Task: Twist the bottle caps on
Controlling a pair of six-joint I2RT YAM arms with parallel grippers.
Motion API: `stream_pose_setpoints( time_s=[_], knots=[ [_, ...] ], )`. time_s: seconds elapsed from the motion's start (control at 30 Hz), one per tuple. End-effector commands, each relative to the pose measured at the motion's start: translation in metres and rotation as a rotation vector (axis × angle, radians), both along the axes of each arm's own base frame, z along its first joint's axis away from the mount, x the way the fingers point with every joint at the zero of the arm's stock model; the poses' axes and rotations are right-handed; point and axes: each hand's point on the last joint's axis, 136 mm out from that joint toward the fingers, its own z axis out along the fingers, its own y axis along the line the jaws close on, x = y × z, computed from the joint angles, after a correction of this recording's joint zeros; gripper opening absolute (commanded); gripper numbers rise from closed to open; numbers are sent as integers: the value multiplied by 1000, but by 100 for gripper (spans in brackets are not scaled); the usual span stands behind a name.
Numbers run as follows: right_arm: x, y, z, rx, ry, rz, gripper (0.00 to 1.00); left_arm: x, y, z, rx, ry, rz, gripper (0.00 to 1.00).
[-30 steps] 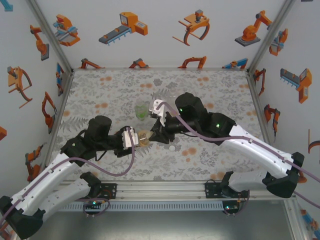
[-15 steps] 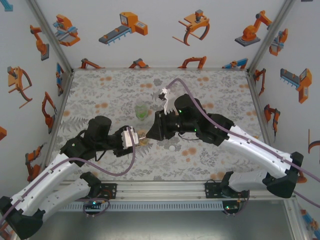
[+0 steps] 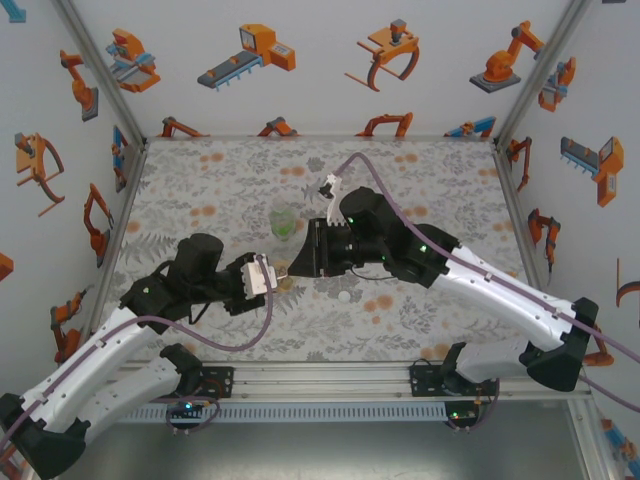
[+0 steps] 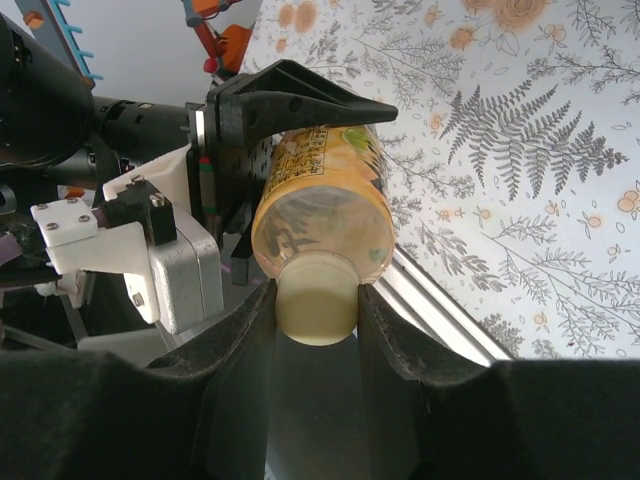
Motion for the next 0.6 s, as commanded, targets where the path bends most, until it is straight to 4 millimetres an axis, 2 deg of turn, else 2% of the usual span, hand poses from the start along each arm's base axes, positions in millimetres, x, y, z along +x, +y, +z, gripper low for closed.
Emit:
stream_pose_setpoints(
  time_s=[0.0, 0.23, 0.37, 0.57],
  knots=[
    [-10, 2, 16, -4, -63, 64, 35, 7, -15, 34, -124, -88, -23, 0],
    [-16, -9, 38, -74, -373, 236, 51, 5, -17, 34, -128, -82, -37, 0],
    [-23, -14, 45, -110, -597, 380, 54, 4, -18, 34, -131, -79, -47, 0],
    [-50, -20, 49, -138, -936, 701, 56, 1, -19, 34, -137, -68, -64, 0]
  ],
)
